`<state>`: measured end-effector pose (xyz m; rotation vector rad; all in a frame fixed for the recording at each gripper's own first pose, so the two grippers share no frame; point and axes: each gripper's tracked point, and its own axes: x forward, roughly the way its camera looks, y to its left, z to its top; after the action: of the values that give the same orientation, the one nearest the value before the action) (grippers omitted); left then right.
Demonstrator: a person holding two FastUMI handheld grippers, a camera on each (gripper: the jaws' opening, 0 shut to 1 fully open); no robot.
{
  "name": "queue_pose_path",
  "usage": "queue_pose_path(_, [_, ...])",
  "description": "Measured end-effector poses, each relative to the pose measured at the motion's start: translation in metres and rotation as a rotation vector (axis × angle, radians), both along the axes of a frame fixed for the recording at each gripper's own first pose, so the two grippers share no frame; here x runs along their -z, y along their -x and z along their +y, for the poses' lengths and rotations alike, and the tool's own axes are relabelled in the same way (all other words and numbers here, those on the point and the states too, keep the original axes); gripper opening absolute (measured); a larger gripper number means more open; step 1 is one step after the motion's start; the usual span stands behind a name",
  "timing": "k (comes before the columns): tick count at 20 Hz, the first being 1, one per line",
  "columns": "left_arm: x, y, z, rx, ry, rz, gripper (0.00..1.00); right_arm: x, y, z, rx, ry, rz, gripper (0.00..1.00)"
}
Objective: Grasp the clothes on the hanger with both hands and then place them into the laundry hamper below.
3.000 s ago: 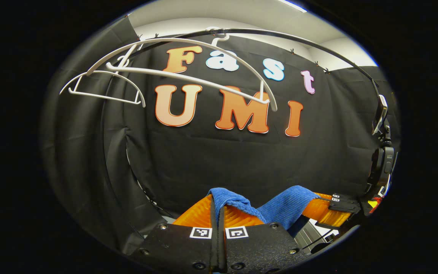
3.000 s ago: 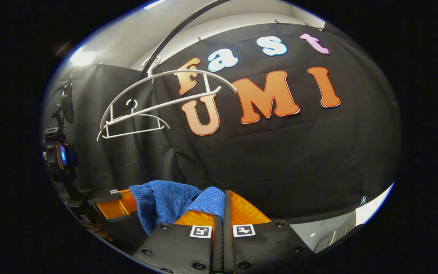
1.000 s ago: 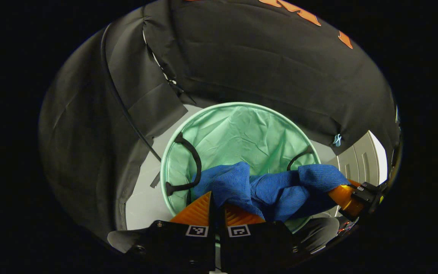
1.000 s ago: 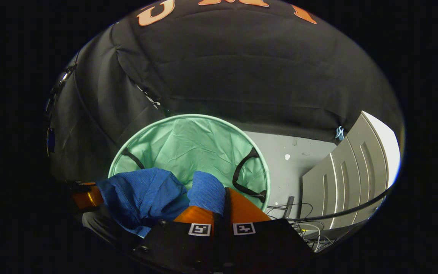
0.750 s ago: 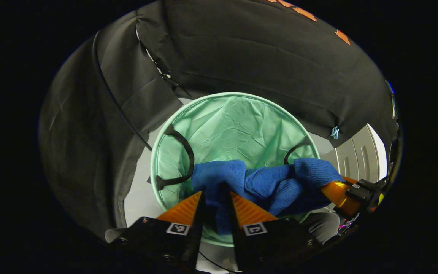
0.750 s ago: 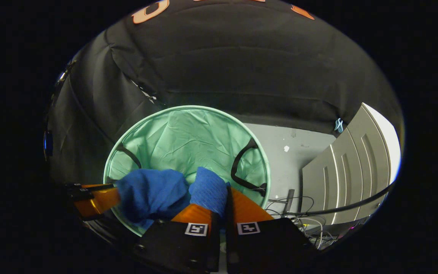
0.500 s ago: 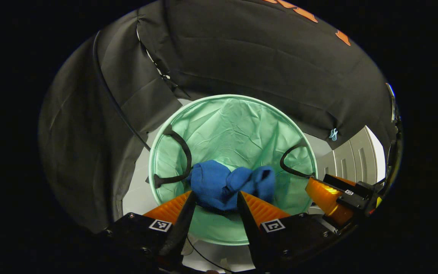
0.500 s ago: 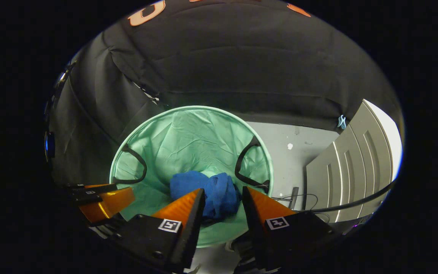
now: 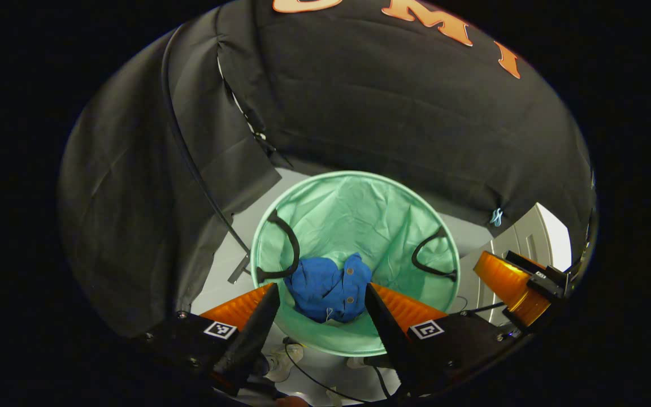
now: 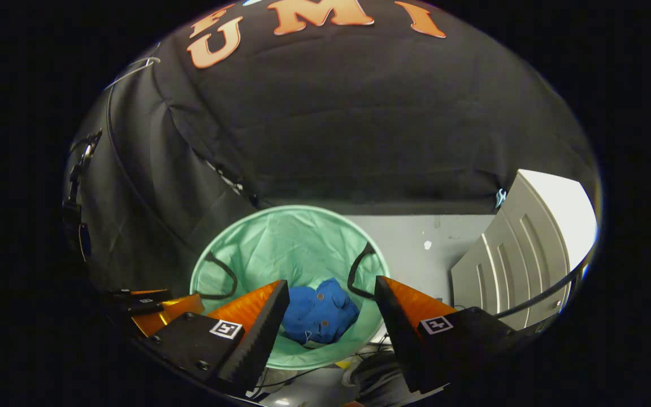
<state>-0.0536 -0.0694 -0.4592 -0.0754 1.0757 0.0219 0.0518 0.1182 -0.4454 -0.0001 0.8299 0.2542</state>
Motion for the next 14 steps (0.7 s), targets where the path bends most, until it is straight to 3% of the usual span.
queue_pose_path(14, [-0.207,-0.027,-0.006,0.001,0.048,-0.469,0.96,-0.219,-0.002,-0.041,0.05,-0.087,-0.432,0.99])
